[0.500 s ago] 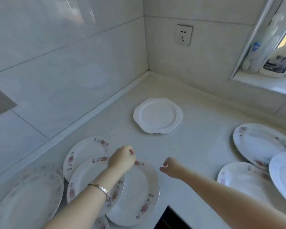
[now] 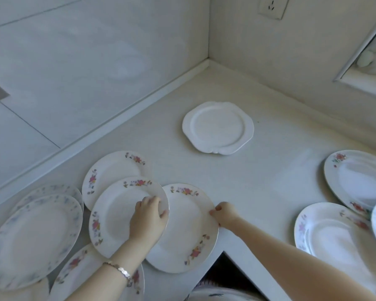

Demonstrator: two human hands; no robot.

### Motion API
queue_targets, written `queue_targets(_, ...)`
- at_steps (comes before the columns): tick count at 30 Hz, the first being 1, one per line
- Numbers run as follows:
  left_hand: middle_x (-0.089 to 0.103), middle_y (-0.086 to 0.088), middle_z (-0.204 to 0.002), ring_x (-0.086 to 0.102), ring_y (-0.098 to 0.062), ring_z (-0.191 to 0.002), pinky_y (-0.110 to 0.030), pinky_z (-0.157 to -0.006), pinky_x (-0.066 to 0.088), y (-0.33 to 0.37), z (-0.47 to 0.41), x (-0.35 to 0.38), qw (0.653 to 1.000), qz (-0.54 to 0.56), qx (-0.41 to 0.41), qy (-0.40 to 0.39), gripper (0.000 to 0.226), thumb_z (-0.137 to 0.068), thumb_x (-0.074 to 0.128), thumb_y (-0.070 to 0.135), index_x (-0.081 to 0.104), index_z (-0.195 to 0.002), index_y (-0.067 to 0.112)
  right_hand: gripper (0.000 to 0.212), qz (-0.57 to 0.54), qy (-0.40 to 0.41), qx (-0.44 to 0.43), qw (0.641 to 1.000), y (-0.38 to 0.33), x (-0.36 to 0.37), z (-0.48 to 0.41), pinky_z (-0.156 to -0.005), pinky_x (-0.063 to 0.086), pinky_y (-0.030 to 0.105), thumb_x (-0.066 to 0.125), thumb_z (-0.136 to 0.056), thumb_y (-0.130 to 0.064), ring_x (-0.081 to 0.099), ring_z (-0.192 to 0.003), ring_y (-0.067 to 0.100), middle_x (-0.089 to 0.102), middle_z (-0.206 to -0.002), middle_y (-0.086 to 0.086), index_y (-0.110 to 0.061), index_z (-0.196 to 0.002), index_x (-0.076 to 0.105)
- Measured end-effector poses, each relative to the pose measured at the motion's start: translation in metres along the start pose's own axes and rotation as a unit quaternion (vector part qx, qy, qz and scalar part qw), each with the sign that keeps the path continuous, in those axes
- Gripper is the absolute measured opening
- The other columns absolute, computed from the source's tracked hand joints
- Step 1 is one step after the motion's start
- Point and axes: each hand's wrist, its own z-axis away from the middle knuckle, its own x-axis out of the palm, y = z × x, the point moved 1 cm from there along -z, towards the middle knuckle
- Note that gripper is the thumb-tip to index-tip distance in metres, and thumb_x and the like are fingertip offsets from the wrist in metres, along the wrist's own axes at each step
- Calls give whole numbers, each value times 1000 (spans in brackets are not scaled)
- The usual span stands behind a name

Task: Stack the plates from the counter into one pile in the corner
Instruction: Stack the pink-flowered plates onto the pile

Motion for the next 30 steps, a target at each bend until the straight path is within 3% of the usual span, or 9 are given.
queue_targets(3,36,-4,-139,34,-26,-127,-32,-92,42,1,-8,8,991,-132,-2,-31,70,-77,59,51,37,-132,13,23,-51,7,-3,999,2,-2,0,-88,52,46,46,-90,-17,56,-83,28,50,-71,2,-15,-68,42)
queue_targets(7,39,-7,-135,38,-27,-124,-35,-86,45,5,-8,23,987,-151,-21,-59,59,-82,54,36,34,-132,12,8,-115,-3,-5,993,7,-4,0,-82,53,42,44,-93,-18,56,-86,29,56,-95,11,-10,-94,43)
queue_targets(10,34,-16,-140,36,-31,-128,-34,-93,44,10,-7,29,974,-211,-19,-75,68,-84,52,22,21,-142,5,7,-145,-15,-21,989,10,-6,3,-72,55,41,44,-94,-16,58,-82,29,59,-102,17,-9,-95,44)
queue_targets(13,37,-23,-139,38,-34,-129,-34,-99,41,17,-9,28,965,-251,-10,-77,71,-86,49,12,12,-146,2,10,-164,3,-42,985,18,-13,5,-77,54,46,44,-94,-13,60,-78,29,64,-91,16,-10,-102,50)
queue_targets(19,56,-13,-126,58,-29,-115,-35,-90,47,16,-26,6,969,-242,15,-43,55,-90,45,11,27,-141,3,9,-247,83,-70,963,34,-68,20,-71,55,46,52,-91,-9,62,-67,29,67,-75,13,-14,-93,60)
queue_targets(23,59,-13,-123,60,-30,-112,-35,-87,48,19,-37,-6,972,-230,17,-33,55,-91,45,15,27,-141,6,14,-333,164,-66,926,28,-109,10,-62,52,36,51,-91,-6,55,-63,29,62,-72,13,-8,-103,59)
queue_targets(28,59,-13,-122,60,-29,-113,-35,-88,48,25,-48,-8,976,-212,5,-41,54,-90,46,13,27,-140,6,24,-480,182,-13,858,-13,-126,-34,-77,51,37,47,-92,-2,54,-67,19,54,-76,8,-2,-115,53)
queue_targets(30,58,-13,-123,59,-28,-113,-34,-88,48,25,-50,-8,977,-210,1,-45,54,-90,46,15,27,-140,6,21,-518,189,7,834,-30,-127,-54,-86,51,38,47,-92,-2,53,-67,17,53,-77,7,-2,-112,54)
